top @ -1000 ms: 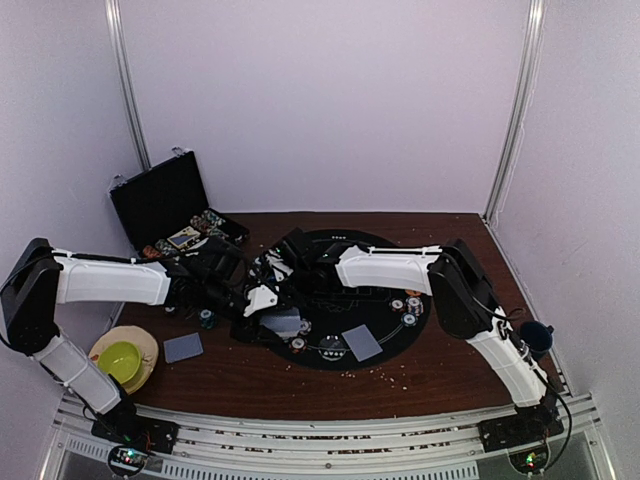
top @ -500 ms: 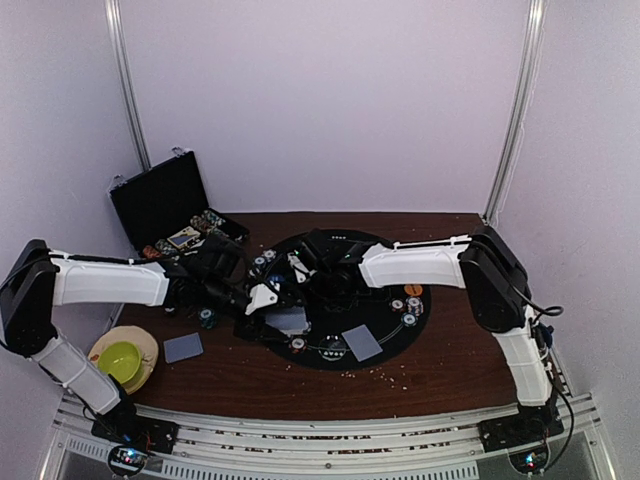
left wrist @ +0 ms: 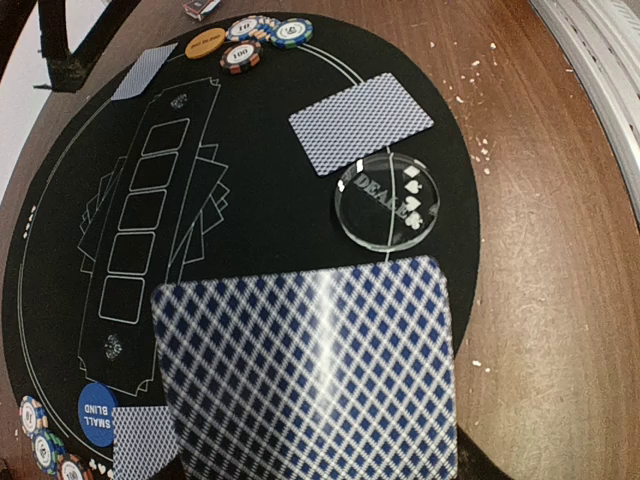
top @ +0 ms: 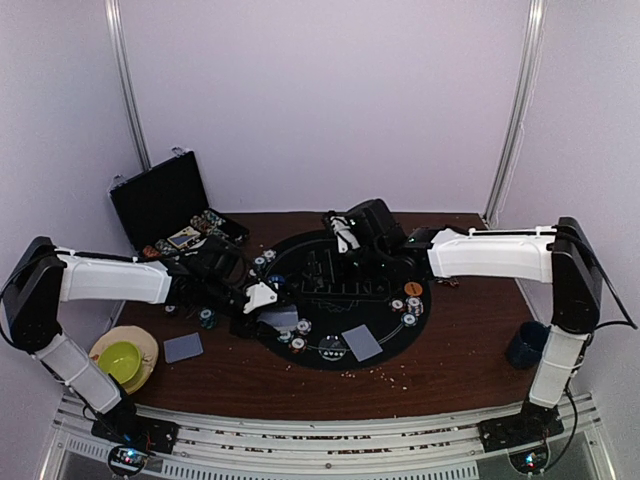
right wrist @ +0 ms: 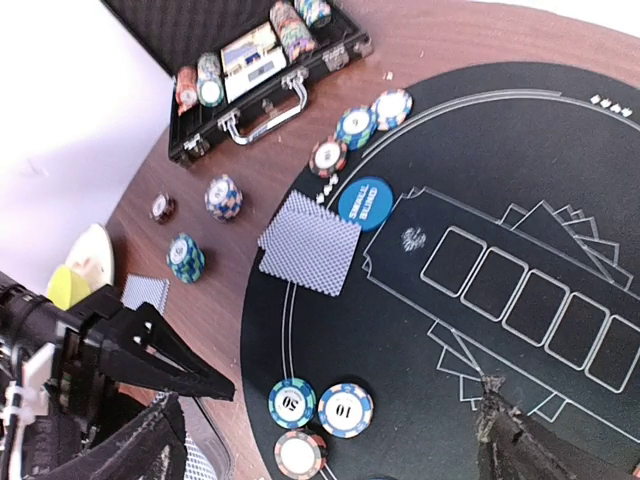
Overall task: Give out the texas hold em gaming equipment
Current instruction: Pick up the poker card from the face-down deck piles.
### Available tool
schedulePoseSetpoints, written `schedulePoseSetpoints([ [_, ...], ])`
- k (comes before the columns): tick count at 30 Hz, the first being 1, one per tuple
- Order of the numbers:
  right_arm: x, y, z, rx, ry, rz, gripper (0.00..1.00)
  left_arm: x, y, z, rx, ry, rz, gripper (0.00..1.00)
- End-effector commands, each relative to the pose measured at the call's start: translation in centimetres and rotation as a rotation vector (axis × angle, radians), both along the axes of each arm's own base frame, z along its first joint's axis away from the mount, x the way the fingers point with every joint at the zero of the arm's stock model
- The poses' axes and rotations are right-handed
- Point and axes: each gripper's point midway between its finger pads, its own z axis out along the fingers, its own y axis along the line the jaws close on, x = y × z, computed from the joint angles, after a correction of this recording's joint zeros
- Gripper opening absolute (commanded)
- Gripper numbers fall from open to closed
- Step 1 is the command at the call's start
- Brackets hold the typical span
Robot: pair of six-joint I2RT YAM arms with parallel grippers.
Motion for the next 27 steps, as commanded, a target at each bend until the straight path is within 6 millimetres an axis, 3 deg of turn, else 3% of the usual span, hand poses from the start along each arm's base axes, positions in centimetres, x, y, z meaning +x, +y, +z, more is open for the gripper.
schedulePoseSetpoints([
  [1,-0.9,-0.1,0.1,0.07,0.005,0.036,1.0,0.5,0.0,0.0,-0.002,-0.01,0.022,0.52],
  [5,-3.1,1.2,0.0,0.184,0.049,0.141,0.99,0.7,-0.1,0.0,-0.003,-0.015,0.029,0.51],
  [14,-6.3,5.5,-2.2,0.323,0.157,0.32,0.91,0.5,-0.1,0.3,-0.015,-0.018,0.023,0.51],
  [20,-5.6,7.2,-3.8,0.313,0.191,0.302,0.89,0.3,-0.1,0.3,-0.018,-0.013,0.013,0.51],
  [27,-4.4,7.0,-6.1,0.23,0.184,0.247,0.83,0.0,-0.1,0.3,-0.019,-0.007,0.0,0.51],
])
